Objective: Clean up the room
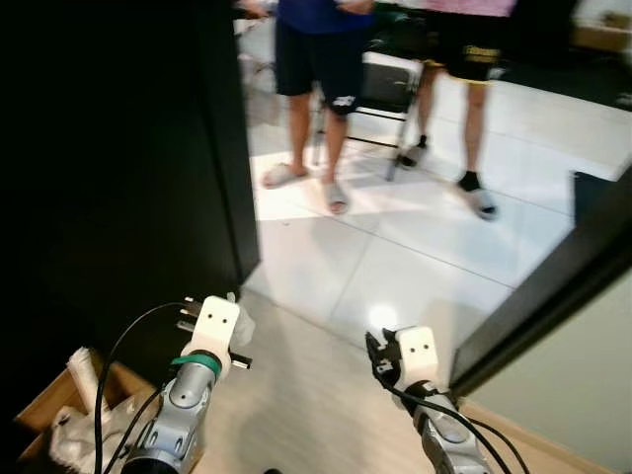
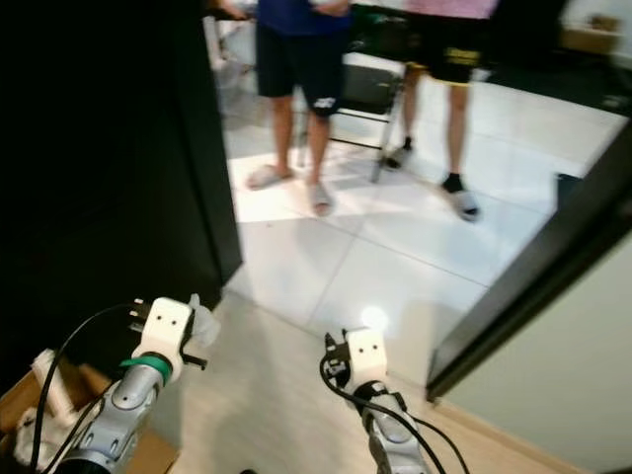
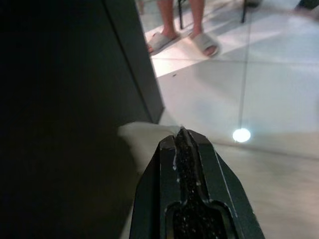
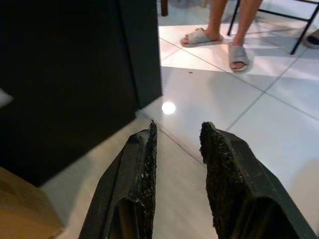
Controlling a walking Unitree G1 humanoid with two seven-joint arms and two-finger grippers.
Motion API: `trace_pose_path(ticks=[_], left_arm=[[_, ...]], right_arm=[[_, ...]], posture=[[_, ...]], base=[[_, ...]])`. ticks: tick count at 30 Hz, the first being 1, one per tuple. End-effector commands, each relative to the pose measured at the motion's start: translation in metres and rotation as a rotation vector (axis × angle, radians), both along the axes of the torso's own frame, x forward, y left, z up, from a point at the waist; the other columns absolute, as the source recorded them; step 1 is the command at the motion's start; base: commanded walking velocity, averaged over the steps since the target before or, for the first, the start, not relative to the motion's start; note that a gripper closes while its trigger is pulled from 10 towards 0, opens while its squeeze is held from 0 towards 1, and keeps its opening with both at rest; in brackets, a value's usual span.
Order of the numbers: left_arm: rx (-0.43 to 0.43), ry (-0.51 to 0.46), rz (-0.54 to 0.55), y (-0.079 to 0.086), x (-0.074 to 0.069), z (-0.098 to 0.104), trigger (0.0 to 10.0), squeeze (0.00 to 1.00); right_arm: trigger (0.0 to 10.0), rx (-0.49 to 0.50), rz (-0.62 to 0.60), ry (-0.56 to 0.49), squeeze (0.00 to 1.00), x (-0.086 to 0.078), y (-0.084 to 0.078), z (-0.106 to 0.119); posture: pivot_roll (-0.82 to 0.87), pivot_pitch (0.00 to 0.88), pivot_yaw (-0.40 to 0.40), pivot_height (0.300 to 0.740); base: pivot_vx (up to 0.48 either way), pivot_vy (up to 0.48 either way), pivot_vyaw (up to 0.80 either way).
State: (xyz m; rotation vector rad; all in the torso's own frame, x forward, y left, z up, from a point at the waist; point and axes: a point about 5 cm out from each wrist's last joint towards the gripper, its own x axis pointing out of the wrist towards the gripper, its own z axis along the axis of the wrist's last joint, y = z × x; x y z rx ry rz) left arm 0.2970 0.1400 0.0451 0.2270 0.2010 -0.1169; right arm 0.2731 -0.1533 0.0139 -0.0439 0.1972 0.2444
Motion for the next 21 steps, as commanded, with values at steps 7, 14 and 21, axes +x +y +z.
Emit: trace_pose_path(ticks=[7,14,21], left_arm=[[0.020,0.020,-0.015,0.0000,-0.0046,-0.0058,10.0,0.00],[0.018,0.020,-0.015,-0.0006,-0.0039,-0.0051,10.0,0.00],[0.017,0.019,-0.013,-0.0008,-0.0035,-0.0049,10.0,0.00]], right_arm=[[10.0,-0.003,-0.002,0.019,0.00,-0.0015,-0.0002,-0.0030],[10.0,-0.003,-0.004,0.018,0.00,-0.0014,0.0000,-0.0029],[10.0,-0.002,-0.007,0.020,0.00,-0.0016,0.0001,-0.0033]], posture=[[-0.04,0.026,0.037,0.740],[-0.04,0.028,0.038,0.740],[-0.04,0.028,0.038,0.740]], base=[[0.000,0.000,0.80],[0.000,0.000,0.80],[0.000,0.000,0.80]])
